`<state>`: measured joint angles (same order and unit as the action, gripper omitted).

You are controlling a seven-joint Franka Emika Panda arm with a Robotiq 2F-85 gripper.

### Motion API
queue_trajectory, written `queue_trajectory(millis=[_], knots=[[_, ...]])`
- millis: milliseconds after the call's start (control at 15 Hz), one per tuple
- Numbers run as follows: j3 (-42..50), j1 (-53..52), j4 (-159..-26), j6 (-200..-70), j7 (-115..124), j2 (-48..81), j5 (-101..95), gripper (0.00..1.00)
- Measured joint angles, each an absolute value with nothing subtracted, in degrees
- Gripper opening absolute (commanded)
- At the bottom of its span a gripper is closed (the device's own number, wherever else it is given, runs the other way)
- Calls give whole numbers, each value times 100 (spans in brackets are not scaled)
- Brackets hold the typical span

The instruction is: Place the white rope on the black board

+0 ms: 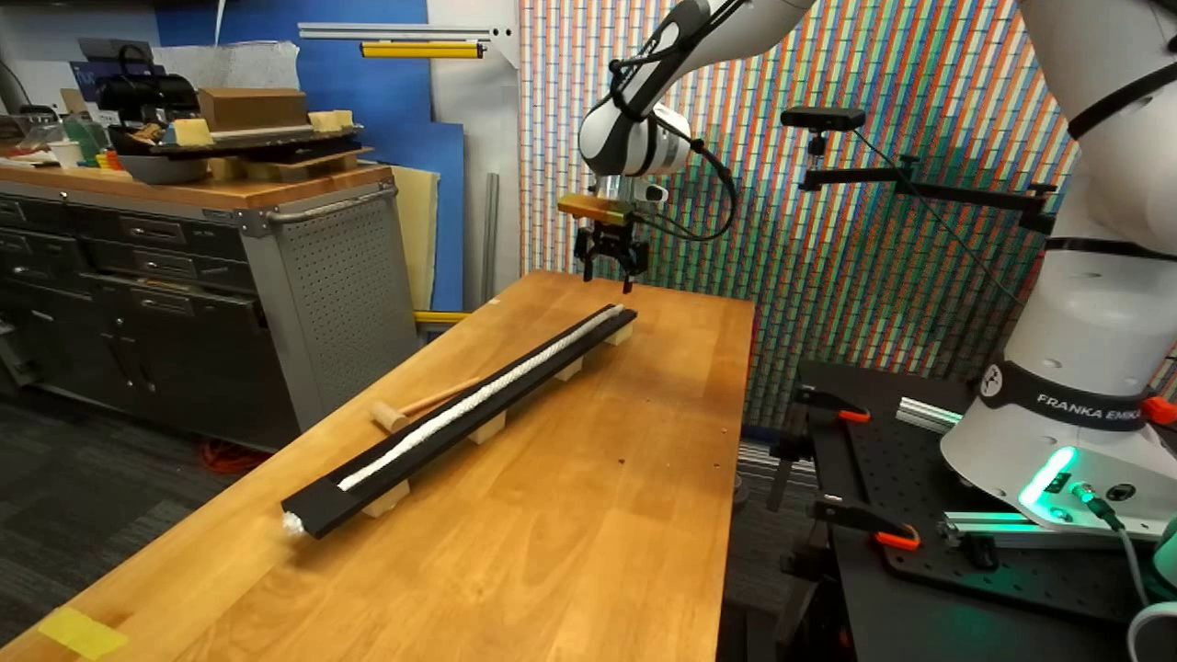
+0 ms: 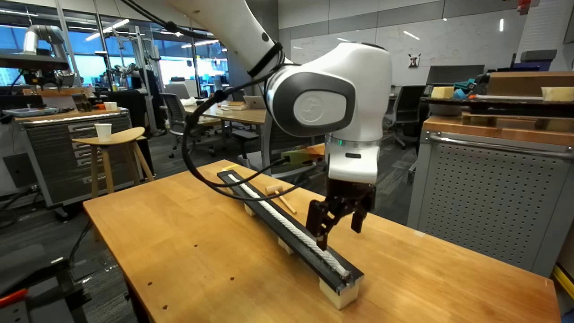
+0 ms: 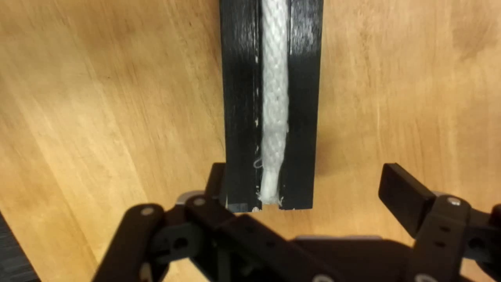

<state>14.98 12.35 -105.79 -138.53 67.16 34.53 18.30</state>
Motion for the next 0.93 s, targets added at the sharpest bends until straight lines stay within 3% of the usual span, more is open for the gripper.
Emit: queue_trajectory(millis=[933], knots=[[1345,616,-12702,-14510,5754,1254,1537,100]])
